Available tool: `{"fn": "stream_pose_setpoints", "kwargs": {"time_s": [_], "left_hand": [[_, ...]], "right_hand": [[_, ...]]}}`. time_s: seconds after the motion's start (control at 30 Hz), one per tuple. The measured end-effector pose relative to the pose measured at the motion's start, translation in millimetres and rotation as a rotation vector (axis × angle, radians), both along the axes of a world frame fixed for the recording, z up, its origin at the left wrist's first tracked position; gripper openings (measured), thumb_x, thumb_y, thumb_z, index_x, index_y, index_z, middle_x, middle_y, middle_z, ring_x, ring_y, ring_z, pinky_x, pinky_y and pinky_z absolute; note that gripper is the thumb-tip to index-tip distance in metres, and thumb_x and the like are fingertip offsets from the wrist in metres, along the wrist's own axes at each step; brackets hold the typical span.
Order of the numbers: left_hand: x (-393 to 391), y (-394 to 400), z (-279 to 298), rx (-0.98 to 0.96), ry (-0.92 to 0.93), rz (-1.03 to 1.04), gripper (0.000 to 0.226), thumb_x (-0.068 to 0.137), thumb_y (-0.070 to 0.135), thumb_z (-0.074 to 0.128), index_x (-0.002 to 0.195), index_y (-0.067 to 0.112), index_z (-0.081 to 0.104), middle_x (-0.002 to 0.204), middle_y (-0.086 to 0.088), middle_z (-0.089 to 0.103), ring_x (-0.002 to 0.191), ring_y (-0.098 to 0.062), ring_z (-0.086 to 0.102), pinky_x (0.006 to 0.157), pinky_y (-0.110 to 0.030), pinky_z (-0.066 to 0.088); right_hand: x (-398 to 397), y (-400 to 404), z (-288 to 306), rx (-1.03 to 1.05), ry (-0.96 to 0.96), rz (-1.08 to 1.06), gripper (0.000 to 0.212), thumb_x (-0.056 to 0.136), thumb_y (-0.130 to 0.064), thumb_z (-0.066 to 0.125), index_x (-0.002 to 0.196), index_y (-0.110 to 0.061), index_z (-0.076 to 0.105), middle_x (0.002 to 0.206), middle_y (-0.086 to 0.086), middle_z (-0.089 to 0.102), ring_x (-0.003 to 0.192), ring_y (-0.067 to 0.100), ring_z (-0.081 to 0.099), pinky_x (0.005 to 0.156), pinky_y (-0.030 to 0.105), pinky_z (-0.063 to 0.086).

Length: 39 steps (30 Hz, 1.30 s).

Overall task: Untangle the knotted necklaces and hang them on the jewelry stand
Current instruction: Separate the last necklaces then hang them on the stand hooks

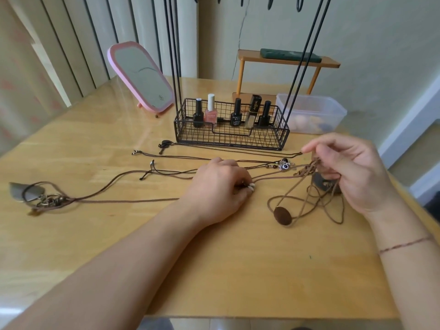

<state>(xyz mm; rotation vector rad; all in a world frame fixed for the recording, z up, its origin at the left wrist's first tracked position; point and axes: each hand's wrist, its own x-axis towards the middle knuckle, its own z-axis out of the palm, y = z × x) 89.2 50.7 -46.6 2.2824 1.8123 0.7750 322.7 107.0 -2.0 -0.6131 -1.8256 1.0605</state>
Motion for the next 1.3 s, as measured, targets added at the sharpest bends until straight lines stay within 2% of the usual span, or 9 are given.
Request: {"fn": "stream_pose_setpoints", "kwargs": {"time_s": [0.1,0.23,0.37,0.43,0.6,0.73,1.0,1.2,1.3], "left_hand": [[-3.2,-0.1,1.0,0.029,0.054,0.052,0.013,0.090,0.039,0.059,0.101,0.031,0.063,0.090,0.014,0.054,0.093,-0.018,0.048,0.079,-0.031,0.038],[-11.0,-0.3,2.2,-0.038,0.063,0.152,0.011,0.087,0.041,0.058,0.092,0.031,0.055,0.094,0.008,0.055,0.096,-0.021,0.047,0.084,-0.035,0.043],[-9.9,-1.1,6.7,-0.015,-0.073,0.137,0.041,0.075,0.041,0.053,0.114,0.029,0.054,0.120,0.009,0.056,0.113,-0.018,0.046,0.100,-0.039,0.041],[2.5,-3.8,13.3,-0.025,-0.305,-0.045,0.042,0.083,0.032,0.057,0.125,0.027,0.053,0.125,0.013,0.059,0.121,-0.008,0.049,0.105,-0.032,0.041],[26.7,-7.7,14.3,-0.135,-0.578,-0.298,0.027,0.096,0.014,0.062,0.118,0.028,0.055,0.098,0.006,0.069,0.095,0.000,0.062,0.071,-0.009,0.043],[29.5,-5.7,10.8,-0.187,-0.705,-0.375,0.005,0.096,0.017,0.058,0.101,0.015,0.058,0.073,0.002,0.056,0.066,-0.010,0.050,0.066,-0.020,0.043],[22.3,-9.2,18.7,-0.272,-0.978,-0.427,0.034,0.095,0.026,0.048,0.100,-0.004,0.062,0.064,0.011,0.042,0.056,-0.005,0.035,0.052,-0.015,0.030],[16.5,-8.4,23.1,-0.162,-1.025,-0.346,0.021,0.092,0.025,0.054,0.083,0.008,0.062,0.060,0.011,0.039,0.053,-0.008,0.028,0.049,-0.023,0.021],[16.6,-8.4,23.2,-0.154,-1.033,-0.328,0.018,0.093,0.024,0.055,0.079,0.016,0.063,0.060,0.005,0.040,0.053,-0.010,0.029,0.048,-0.022,0.022]], "right_hand": [[2.2,1.4,1.1,0.025,0.036,-0.094,0.014,0.080,-0.028,0.065,0.087,-0.031,0.077,0.061,0.000,0.046,0.052,0.013,0.033,0.047,0.024,0.024],[1.6,1.9,0.5,0.012,0.018,-0.211,0.021,0.084,-0.012,0.063,0.087,-0.029,0.075,0.061,-0.003,0.047,0.051,0.011,0.034,0.047,0.021,0.029],[-3.1,-1.0,-0.8,-0.054,-0.012,-0.116,0.032,0.096,-0.002,0.056,0.089,-0.027,0.075,0.062,-0.001,0.051,0.050,0.013,0.034,0.045,0.022,0.025],[-6.8,-2.9,-0.9,-0.075,0.009,-0.047,0.034,0.097,-0.002,0.054,0.091,-0.028,0.075,0.065,0.001,0.056,0.049,0.015,0.036,0.045,0.027,0.024],[-14.9,-7.6,-1.1,-0.105,0.071,0.076,0.023,0.091,-0.013,0.056,0.095,-0.026,0.075,0.070,0.004,0.058,0.047,0.020,0.039,0.045,0.025,0.035],[-17.1,-8.7,-0.1,-0.133,0.098,0.102,0.021,0.089,-0.015,0.058,0.093,-0.027,0.076,0.071,0.004,0.059,0.046,0.019,0.038,0.045,0.025,0.032],[-8.1,-8.2,3.4,-0.093,0.110,0.150,0.022,0.081,-0.038,0.075,0.098,-0.024,0.074,0.070,0.002,0.059,0.052,0.009,0.041,0.049,0.019,0.033],[-9.5,-11.3,0.2,0.151,-0.137,-0.018,0.013,0.082,-0.022,0.070,0.095,-0.020,0.072,0.074,0.002,0.065,0.066,0.012,0.059,0.062,0.019,0.047],[-10.4,-13.0,-3.8,0.170,-0.183,-0.063,0.017,0.079,-0.022,0.076,0.095,-0.025,0.072,0.067,-0.003,0.050,0.060,0.009,0.047,0.058,0.017,0.041]]}}
